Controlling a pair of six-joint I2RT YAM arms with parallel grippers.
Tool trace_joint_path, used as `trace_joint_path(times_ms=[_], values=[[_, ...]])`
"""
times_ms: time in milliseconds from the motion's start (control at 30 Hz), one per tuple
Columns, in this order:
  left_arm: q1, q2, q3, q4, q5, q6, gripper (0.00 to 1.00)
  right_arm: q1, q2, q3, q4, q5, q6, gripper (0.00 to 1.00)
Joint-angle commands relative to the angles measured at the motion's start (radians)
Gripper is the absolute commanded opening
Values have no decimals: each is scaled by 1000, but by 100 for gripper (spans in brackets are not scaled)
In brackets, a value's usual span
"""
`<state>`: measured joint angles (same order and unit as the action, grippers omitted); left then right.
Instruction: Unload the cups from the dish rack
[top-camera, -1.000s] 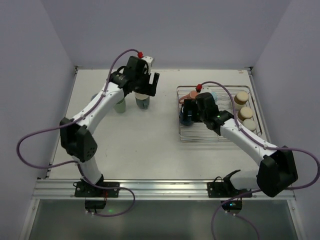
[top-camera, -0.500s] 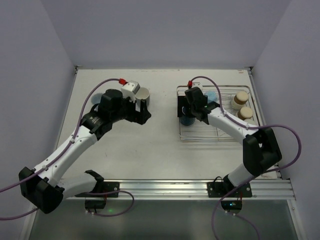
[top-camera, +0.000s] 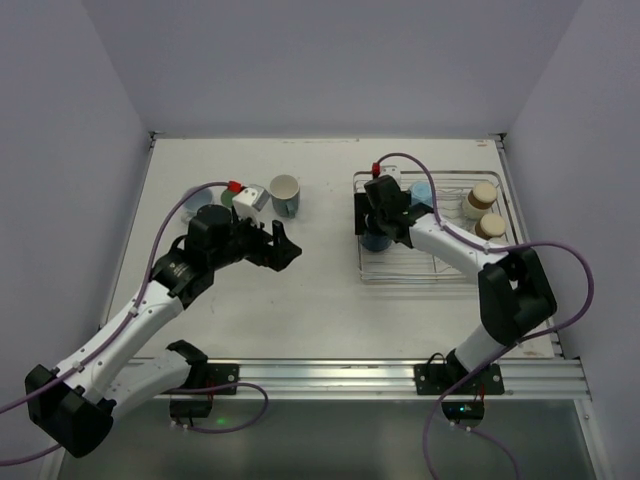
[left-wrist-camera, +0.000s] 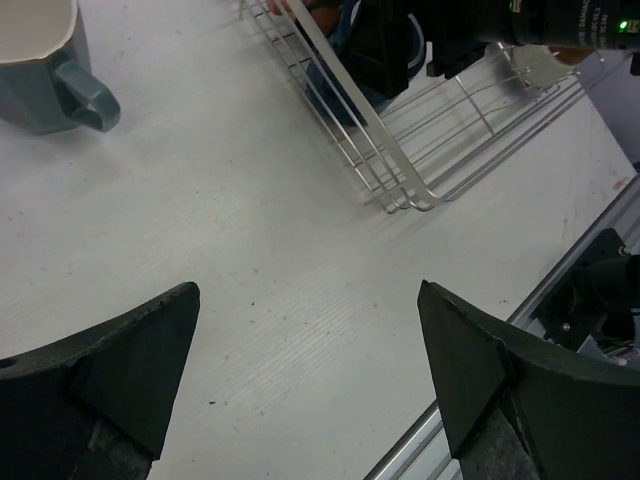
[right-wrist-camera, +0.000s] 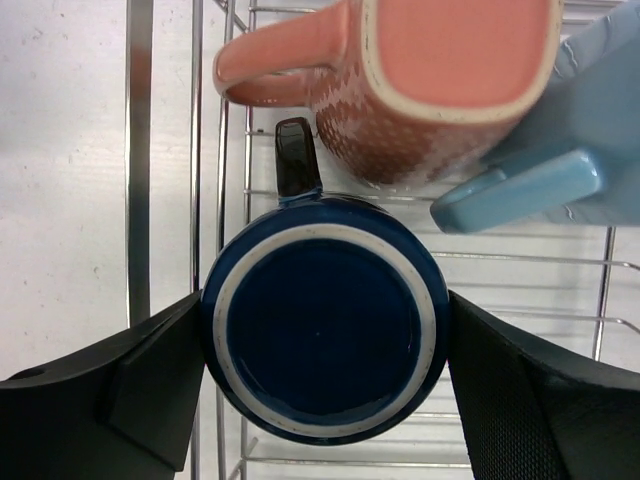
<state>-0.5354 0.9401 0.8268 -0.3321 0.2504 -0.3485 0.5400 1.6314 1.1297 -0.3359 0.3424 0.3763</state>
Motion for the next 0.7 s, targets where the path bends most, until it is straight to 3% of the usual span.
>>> trace_joint_path(times_ms=[0, 267, 467, 667], values=[[2, -1, -17, 105, 102, -52, 94, 21, -160, -21, 75, 69, -1, 58], [2, 38, -87, 415, 318, -237, 88, 28, -470, -146, 130, 29, 49, 52], [-14, 101, -219, 818, 426, -481, 85, 28, -746, -321, 320, -274, 191, 45], [-58, 190, -268, 1096, 431, -638, 82, 28, -837, -441, 561, -595, 398, 43]])
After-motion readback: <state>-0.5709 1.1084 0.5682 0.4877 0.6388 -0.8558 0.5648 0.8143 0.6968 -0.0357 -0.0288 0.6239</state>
